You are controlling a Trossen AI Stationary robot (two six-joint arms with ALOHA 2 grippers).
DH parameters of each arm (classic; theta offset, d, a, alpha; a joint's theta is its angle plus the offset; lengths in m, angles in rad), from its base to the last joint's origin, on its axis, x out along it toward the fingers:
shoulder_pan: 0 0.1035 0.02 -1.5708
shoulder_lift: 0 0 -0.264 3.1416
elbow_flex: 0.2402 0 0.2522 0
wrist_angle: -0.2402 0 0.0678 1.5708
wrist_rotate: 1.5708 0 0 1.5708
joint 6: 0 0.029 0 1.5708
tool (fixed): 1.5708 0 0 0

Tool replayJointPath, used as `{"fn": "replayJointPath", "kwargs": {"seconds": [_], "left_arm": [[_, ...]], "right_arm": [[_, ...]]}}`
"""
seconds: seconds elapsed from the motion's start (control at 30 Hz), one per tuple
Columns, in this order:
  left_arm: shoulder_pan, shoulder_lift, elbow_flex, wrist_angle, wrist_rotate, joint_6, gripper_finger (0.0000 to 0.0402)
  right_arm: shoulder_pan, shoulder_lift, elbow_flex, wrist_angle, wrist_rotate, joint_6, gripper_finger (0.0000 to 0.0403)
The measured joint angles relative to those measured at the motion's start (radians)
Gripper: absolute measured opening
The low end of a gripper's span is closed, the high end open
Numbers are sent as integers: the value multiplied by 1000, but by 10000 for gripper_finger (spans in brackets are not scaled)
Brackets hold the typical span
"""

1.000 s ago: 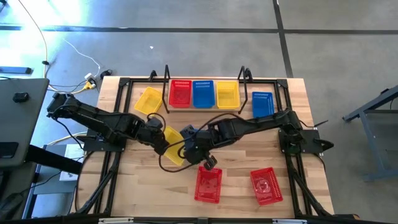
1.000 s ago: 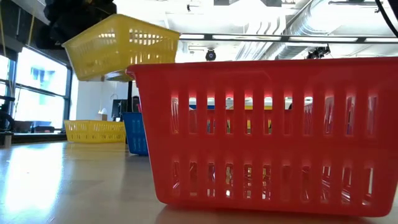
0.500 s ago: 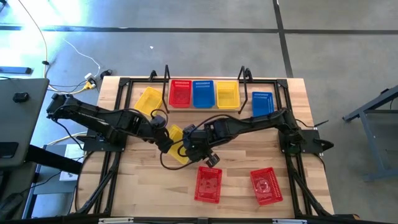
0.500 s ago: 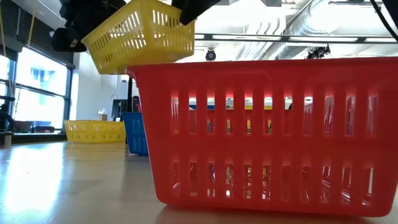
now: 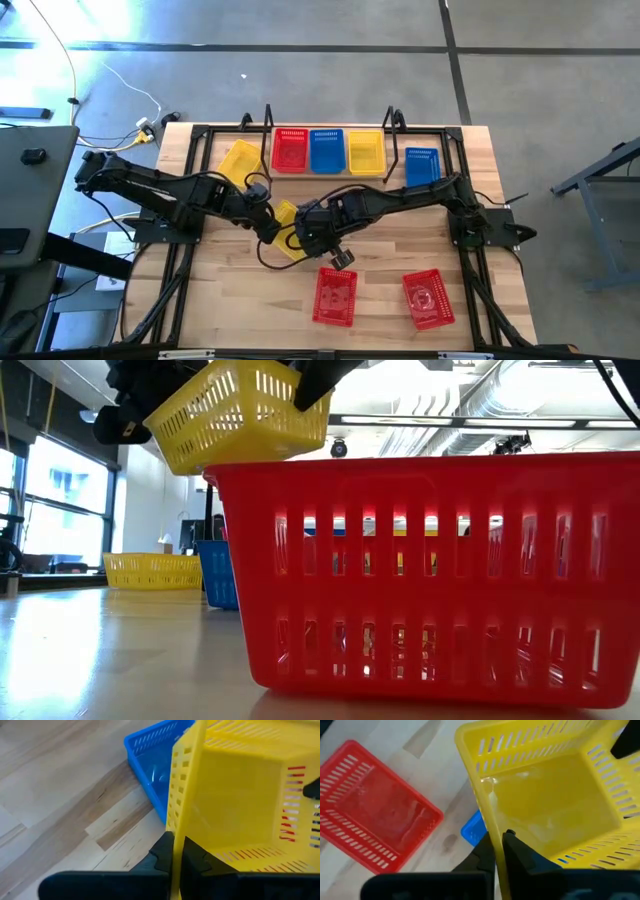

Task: Stack baskets on shelf by color
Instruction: Stack the bottom yellow bin on top of the yellow bin on the shelf

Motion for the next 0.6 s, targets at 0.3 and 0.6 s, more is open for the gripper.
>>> {"fn": "replayJointPath", "kwargs": {"seconds": [0.3,0.6], "left_arm": [[2,0,0,4,-1,47,41],[15,0,0,4,2,152,112]], "right_arm": [[22,0,0,-3,5,109,1],[51,0,0,-15,-1,272,0]]}}
